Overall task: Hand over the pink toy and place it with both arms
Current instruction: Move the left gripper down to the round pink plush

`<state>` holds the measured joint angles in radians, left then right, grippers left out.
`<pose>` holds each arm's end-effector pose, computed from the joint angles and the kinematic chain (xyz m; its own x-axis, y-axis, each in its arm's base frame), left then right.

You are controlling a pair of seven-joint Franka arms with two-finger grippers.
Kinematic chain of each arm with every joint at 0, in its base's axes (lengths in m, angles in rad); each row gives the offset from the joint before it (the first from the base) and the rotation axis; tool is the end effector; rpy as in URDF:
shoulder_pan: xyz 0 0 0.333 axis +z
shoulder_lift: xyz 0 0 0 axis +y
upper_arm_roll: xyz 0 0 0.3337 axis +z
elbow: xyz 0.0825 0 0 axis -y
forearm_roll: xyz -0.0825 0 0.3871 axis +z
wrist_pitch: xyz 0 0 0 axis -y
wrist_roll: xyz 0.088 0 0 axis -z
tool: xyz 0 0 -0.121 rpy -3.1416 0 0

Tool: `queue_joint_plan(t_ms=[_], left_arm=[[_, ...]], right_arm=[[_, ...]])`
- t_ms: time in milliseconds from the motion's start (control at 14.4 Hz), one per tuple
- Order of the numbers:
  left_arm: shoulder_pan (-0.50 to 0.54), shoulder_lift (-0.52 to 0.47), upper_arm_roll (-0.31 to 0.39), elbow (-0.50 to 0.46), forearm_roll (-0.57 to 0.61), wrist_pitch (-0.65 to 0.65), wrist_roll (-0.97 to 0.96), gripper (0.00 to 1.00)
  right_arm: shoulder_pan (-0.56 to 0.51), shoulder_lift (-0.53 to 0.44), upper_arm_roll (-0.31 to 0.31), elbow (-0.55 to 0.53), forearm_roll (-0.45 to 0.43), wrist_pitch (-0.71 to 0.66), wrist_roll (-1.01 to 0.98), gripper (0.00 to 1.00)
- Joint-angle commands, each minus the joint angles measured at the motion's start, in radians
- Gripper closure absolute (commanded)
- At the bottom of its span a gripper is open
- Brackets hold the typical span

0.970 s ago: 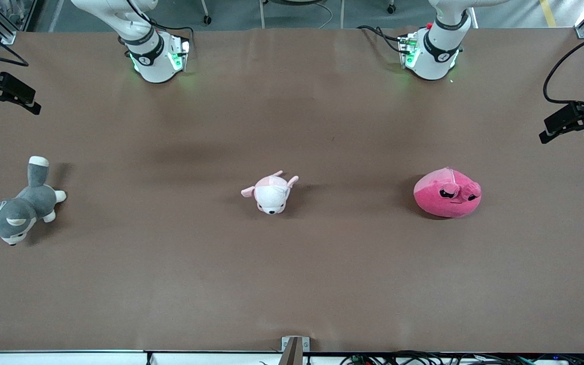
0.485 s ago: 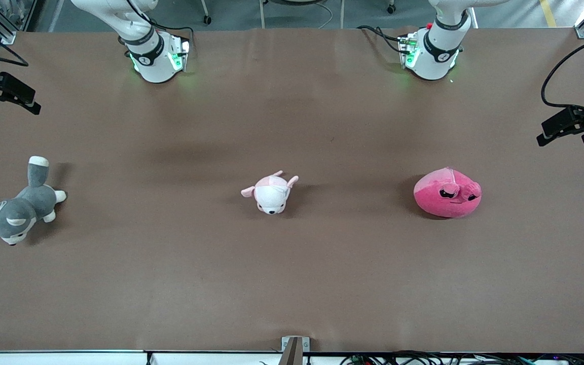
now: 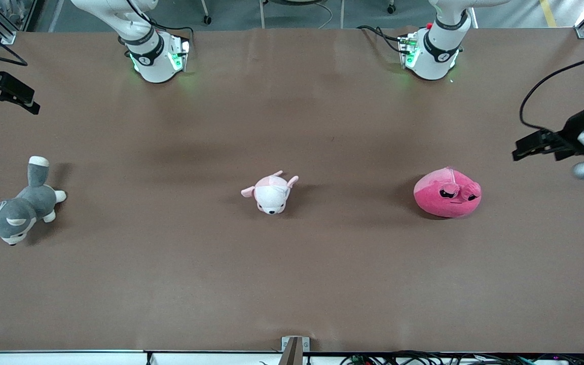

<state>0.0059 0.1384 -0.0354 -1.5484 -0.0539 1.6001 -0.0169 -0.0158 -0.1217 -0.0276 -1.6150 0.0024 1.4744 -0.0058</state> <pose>0.5986 -0.0227 0.5614 0.9961 -0.0110 -0.0875 -0.0060 -0.9984 0.0569 0.5061 -0.0227 0.6638 0.9991 -0.0371 -0.0189 -0.0372 -0.9993 -0.0058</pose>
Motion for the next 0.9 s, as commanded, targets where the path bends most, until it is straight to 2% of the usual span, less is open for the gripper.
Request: queue_joint_plan(t_ms=[0, 277, 554, 831], left_arm=[[0.002, 0.047, 0.000, 0.016, 0.022, -0.006, 0.005, 0.00], [0.003, 0.131, 0.002, -0.002, 0.023, 0.014, 0.003, 0.00], [0.002, 0.174, 0.006, -0.085, 0.026, 0.102, 0.000, 0.00], [0.000, 0.231, 0.003, -0.098, 0.060, 0.130, -0.035, 0.00]], right_arm=[[-0.007, -0.013, 0.006, 0.003, 0.016, -0.006, -0.002, 0.00], [-0.009, -0.012, 0.008, 0.013, 0.016, -0.006, 0.001, 0.00], [-0.012, -0.012, 0.005, 0.014, 0.018, -0.005, 0.000, 0.00], [-0.016, -0.010, 0.001, 0.010, 0.019, -0.002, 0.000, 0.00]])
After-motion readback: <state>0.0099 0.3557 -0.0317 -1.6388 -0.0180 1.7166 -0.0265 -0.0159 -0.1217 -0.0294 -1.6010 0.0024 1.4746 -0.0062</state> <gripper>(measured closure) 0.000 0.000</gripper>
